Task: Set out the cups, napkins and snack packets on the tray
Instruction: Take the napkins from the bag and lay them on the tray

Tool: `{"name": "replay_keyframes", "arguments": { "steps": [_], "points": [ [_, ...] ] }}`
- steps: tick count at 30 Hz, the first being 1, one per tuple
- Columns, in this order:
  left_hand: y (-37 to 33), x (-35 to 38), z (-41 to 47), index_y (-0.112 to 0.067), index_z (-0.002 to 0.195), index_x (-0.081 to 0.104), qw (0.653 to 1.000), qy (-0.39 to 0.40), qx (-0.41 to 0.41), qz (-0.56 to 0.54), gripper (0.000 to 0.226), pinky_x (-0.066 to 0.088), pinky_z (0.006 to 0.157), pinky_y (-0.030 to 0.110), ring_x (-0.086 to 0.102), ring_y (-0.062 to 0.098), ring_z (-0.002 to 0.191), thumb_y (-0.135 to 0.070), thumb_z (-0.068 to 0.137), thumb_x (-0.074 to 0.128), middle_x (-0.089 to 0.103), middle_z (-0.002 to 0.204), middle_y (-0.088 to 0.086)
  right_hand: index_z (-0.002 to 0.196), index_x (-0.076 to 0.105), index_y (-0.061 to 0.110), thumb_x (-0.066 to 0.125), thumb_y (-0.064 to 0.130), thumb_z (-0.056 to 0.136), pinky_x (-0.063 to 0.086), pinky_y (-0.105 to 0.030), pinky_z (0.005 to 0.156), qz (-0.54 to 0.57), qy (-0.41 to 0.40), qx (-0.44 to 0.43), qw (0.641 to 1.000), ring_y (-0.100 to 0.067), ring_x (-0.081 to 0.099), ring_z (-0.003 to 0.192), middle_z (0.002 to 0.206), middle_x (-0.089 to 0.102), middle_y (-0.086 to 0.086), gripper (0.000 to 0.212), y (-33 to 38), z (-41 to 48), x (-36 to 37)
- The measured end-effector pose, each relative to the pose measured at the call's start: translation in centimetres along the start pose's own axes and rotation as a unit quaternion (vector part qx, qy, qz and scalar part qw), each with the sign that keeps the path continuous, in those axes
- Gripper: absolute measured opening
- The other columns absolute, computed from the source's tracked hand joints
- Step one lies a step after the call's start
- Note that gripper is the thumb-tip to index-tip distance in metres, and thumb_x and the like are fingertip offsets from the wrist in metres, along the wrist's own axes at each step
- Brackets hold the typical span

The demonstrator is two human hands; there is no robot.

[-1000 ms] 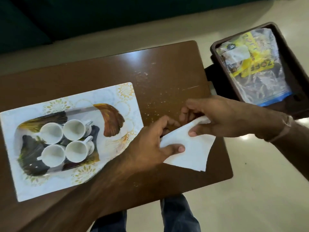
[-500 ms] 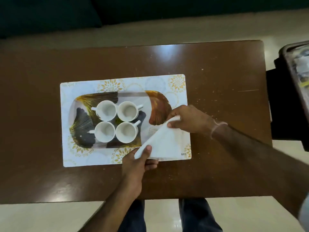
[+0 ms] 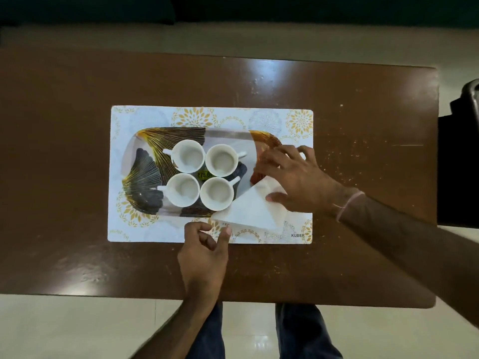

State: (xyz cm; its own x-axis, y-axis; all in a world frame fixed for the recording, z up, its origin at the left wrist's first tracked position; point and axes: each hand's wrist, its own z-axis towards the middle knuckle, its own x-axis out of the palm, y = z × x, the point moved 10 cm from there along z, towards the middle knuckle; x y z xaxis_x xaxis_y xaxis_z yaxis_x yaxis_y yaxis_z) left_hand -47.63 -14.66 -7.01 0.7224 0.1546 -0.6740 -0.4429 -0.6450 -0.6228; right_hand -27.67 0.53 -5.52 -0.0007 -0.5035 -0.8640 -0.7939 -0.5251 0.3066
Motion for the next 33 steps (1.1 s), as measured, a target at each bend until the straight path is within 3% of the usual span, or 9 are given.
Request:
{"name": "replay_keyframes", "arguments": {
  "steps": [2,8,11,14,17,22,25,30,33],
  "points": [
    [-0.2,-0.2,0.3,-0.043,0.096,0.052,0.999,0.003,0.036,0.002,0.031,0.040,0.060,0.001,0.062,-0.003,0.073,-0.047,0.078,0.076,0.064,0.079,-0.021,0.148,0.039,0.029,0.061,0.061,0.083,0.009,-0.059,0.117,-0.027,0.037,-0.051,0.998,-0.028,0.019,0.150,0.160,0.030,0.000,0.076,1.3,-0.6,1.2],
    [0.2,0.3,1.2,-0.037,0.105,0.063,0.999,0.006,0.035,0.000,0.028,0.044,0.057,0.015,0.061,0.001,0.065,-0.042,0.081,0.077,0.060,0.064,-0.012,0.160,-0.003,0.024,0.036,0.065,0.096,-0.015,-0.060,0.118,-0.096,0.123,-0.111,0.982,-0.023,-0.014,0.154,0.169,-0.009,0.000,0.086,2.3,-1.8,5.4],
    [-1.5,0.4,0.3,-0.040,0.097,0.053,0.995,0.025,0.092,0.003,0.019,0.043,0.055,0.012,0.058,0.004,0.068,-0.049,0.085,0.065,0.056,0.069,-0.012,0.160,0.003,0.022,0.031,0.066,0.095,-0.017,-0.060,0.118,-0.073,0.077,-0.114,0.988,-0.023,-0.008,0.155,0.168,-0.005,-0.002,0.083,2.4,-1.5,4.6],
    [-5.3,2.2,-2.0,-0.028,0.114,0.060,0.964,0.089,0.247,0.038,0.028,0.046,0.086,0.014,0.054,-0.002,0.101,-0.037,0.088,0.064,0.060,0.104,-0.010,0.160,0.012,0.022,0.027,0.064,0.097,-0.014,-0.060,0.119,-0.064,0.072,-0.108,0.989,-0.022,-0.003,0.156,0.169,0.004,-0.002,0.077,2.5,-1.4,4.6],
    [-7.8,5.1,-4.0,-0.016,0.139,0.053,0.918,0.164,0.352,0.086,0.051,0.036,0.113,0.027,0.042,0.010,0.136,-0.027,0.091,0.064,0.052,0.141,0.000,0.159,0.019,0.020,0.031,0.059,0.099,-0.009,-0.062,0.120,-0.054,0.052,-0.100,0.992,-0.021,0.002,0.156,0.169,0.008,-0.003,0.073,2.6,-1.4,4.6],
    [-7.7,7.4,-3.6,-0.007,0.143,0.051,0.907,0.190,0.332,0.179,0.060,0.039,0.115,0.044,0.043,0.025,0.141,-0.027,0.089,0.068,0.050,0.150,0.010,0.159,0.021,0.018,0.033,0.055,0.100,-0.008,-0.063,0.119,-0.055,0.050,-0.096,0.993,-0.020,0.002,0.155,0.168,0.012,-0.002,0.070,2.5,-1.4,4.9],
    [-8.5,7.3,-3.4,-0.009,0.141,0.052,0.911,0.186,0.328,0.168,0.058,0.040,0.114,0.040,0.046,0.025,0.137,-0.028,0.088,0.068,0.052,0.147,0.010,0.157,0.027,0.019,0.034,0.052,0.101,-0.006,-0.062,0.120,-0.029,0.028,-0.078,0.996,-0.020,0.006,0.155,0.167,0.018,-0.002,0.066,1.9,-1.3,3.9],
    [-12.2,7.9,-1.7,-0.011,0.141,0.052,0.927,0.183,0.303,0.121,0.055,0.039,0.112,0.038,0.052,0.027,0.133,-0.035,0.092,0.059,0.056,0.144,0.009,0.140,0.053,0.020,0.053,0.030,0.098,0.009,-0.059,0.120,0.082,-0.086,-0.028,0.992,-0.026,0.037,0.146,0.155,0.044,-0.004,0.043,-0.4,-1.7,-0.3],
    [-15.3,10.0,-0.5,-0.016,0.145,0.047,0.924,0.199,0.298,0.131,0.057,0.034,0.116,0.036,0.047,0.024,0.137,-0.041,0.094,0.056,0.052,0.149,0.005,0.140,0.052,0.019,0.053,0.030,0.098,0.014,-0.055,0.118,0.124,-0.127,0.041,0.983,-0.024,0.040,0.142,0.157,0.041,-0.002,0.044,-3.8,-2.6,-2.1]
  ]
}}
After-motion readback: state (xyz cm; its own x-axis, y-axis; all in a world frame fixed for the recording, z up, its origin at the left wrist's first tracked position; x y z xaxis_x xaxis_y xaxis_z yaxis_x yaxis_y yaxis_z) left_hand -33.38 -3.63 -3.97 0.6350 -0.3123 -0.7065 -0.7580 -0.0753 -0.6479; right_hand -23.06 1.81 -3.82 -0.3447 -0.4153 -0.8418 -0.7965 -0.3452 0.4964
